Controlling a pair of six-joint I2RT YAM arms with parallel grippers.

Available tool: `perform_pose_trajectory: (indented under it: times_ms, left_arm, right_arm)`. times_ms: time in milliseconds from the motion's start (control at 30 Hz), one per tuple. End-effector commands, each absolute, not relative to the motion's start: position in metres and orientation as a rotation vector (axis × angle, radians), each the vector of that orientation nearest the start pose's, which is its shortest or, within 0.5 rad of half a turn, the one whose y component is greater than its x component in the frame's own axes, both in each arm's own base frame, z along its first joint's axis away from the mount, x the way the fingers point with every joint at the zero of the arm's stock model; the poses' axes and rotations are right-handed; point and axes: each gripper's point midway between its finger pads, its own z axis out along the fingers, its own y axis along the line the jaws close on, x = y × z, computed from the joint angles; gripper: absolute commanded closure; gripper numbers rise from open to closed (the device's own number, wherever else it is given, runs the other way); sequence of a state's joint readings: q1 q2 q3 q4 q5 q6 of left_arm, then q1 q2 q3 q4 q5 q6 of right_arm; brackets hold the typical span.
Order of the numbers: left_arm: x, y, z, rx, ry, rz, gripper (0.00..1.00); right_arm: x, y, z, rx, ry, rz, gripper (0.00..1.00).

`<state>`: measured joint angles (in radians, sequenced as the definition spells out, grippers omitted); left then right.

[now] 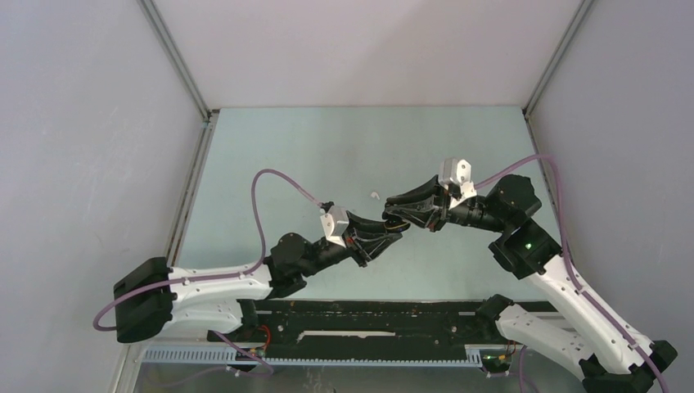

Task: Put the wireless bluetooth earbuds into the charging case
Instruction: Place the earbud in the charging case.

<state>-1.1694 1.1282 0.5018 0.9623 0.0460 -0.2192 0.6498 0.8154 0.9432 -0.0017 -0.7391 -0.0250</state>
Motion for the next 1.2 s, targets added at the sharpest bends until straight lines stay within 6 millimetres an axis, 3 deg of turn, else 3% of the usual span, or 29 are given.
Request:
perform_pose_trajectory:
  times_ms: [0, 967, 1167]
  left_arm:
    - [0.131, -0.366, 0.337, 0.614, 1.067, -1.280, 1.00]
    - [0.135, -0.362, 0.344, 0.599, 1.047, -1.248, 1.00]
    - [0.135, -0.359, 0.347, 0.598, 1.036, -1.235, 1.00]
  right_arm:
    - [0.148, 0.265, 0.389, -1.064, 1.093, 1.041, 1.00]
    - [0.141, 0.265, 0.365, -1.091, 1.162, 1.085, 1.00]
    - [0.140, 0.264, 0.353, -1.096, 1.214, 1.095, 1.00]
